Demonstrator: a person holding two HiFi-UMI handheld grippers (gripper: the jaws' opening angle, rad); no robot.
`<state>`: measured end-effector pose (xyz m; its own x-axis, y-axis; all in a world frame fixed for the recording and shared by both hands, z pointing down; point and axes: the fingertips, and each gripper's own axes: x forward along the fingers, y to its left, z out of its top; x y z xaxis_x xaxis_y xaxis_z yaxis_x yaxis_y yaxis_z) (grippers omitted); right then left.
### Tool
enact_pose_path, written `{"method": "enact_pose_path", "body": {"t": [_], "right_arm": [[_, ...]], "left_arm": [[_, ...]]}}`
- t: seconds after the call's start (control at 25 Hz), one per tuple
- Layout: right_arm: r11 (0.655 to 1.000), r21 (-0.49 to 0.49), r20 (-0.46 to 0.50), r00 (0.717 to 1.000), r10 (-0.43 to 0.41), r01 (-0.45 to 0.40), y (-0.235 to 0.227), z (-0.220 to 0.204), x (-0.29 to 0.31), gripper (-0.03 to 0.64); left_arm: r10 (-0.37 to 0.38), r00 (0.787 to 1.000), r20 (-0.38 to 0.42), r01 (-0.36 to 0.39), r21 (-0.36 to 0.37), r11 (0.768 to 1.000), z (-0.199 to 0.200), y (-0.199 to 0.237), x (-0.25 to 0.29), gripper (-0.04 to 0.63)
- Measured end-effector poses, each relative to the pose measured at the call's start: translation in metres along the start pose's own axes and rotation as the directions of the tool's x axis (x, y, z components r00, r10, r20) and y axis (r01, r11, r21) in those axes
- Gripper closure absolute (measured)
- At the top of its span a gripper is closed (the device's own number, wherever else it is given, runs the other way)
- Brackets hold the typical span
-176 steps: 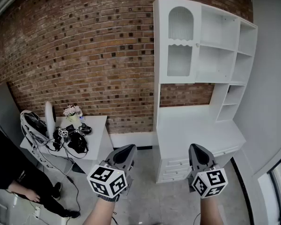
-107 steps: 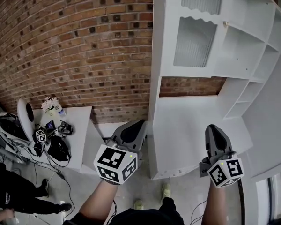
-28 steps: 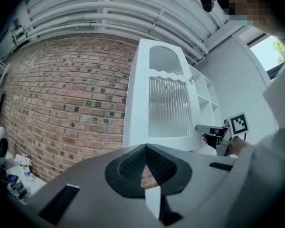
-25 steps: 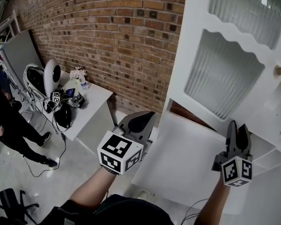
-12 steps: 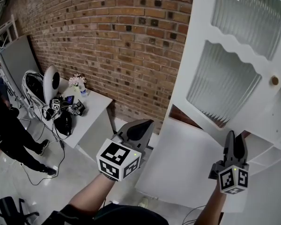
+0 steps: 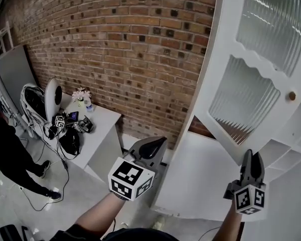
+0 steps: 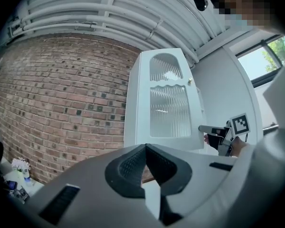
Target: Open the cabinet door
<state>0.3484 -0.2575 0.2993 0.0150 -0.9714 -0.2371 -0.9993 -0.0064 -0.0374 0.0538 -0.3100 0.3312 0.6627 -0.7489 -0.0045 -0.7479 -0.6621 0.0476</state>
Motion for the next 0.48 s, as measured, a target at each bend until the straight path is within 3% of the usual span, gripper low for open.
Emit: {"method": "enact_pose_path", "body": {"t": [0.48], "right_arm": [[1.000, -0.025, 0.001, 1.000, -0.010, 0.010, 0.078, 0.008, -0.041, 0.548]], "left_arm": [[-0.056, 0.998, 0.029, 0.056, -0.018, 0.998, 0.005, 0.023, -0.046, 0.592]]}}
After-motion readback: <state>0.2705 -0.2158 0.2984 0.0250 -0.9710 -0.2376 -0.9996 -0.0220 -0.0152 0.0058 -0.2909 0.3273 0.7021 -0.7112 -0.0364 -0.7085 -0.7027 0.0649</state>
